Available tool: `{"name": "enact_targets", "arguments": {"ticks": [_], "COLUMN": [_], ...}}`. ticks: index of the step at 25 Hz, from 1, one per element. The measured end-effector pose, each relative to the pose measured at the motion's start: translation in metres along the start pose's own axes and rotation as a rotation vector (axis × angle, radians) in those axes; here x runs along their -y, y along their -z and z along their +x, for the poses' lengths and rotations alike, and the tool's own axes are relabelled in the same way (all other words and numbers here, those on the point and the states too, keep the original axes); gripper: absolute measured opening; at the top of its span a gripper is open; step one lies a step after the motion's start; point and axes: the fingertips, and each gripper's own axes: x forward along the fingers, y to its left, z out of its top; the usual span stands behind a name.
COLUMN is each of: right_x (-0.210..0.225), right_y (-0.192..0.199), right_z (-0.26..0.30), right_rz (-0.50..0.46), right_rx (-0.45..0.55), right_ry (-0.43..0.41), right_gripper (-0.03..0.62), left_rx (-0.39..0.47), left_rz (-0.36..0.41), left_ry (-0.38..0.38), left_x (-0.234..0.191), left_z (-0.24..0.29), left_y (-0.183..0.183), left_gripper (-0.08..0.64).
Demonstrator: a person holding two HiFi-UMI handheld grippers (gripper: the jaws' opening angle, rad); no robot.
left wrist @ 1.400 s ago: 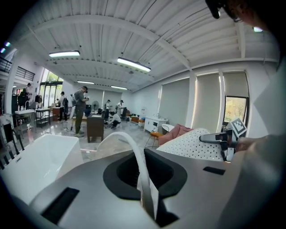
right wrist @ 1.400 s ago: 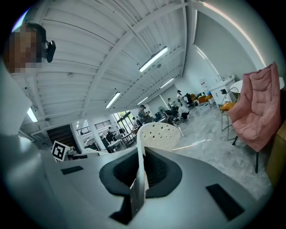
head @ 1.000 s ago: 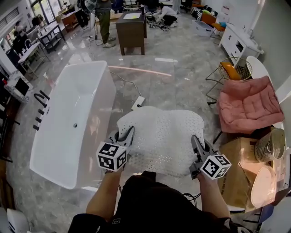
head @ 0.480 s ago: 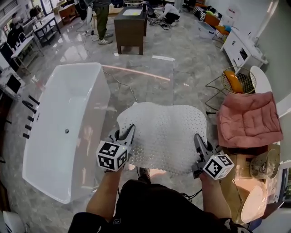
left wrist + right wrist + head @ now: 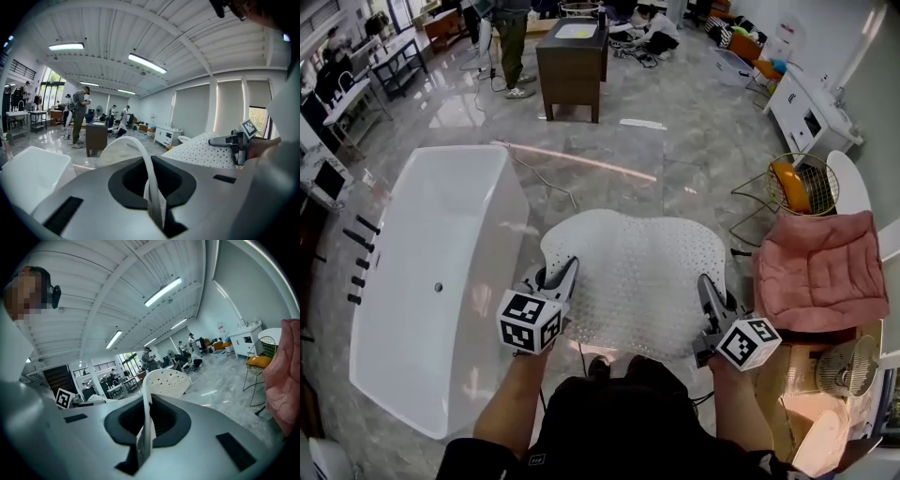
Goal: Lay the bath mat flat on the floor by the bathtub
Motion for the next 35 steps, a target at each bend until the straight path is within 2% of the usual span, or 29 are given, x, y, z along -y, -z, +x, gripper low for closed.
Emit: {"name": "enact_targets", "arguments": {"ticks": [8,12,17,22,29,35], "right_x": [0.067,0.105,0.13,0.147,0.106,0.037], "right_y": [-0.036,-0.067,-0.101,-0.108,-0.097,-0.091], "right_z": [0.086,0.137,0.194,0.237,0.29,0.339], "right_rz": [0.024,0.0,-0.019,-0.034,-0.061,-0.099], "right_rx": [-0.038,-0.076,-0.11,-0.154,-0.211,-0.259], "right_ry": [-0.071,-0.135,-0.232,-0.317,-0.411,-0.501], "right_gripper": [0.021,0.021,0.021,0.021,0.021,0.021], "left_rx": [-0.007,0.006,0.013,0.02,0.033,0.061], "left_rz": [-0.024,-0.069,-0.102,-0.119,-0.166,-0.186], "left_ry": [-0.086,-0.151,-0.236,-0.316,-0.408,-0.499], "left_x": [-0.036,-0.047,-0.065,-0.076,-0.117,-0.159], "left_z": [0.078,0.125,0.164,0.183,0.163,0.112], "left_y": [-0.028,-0.048,-0.071,-0.073,-0.06,-0.06], "left_gripper": [0.021,0.021,0.021,0.021,0.021,0.021]}}
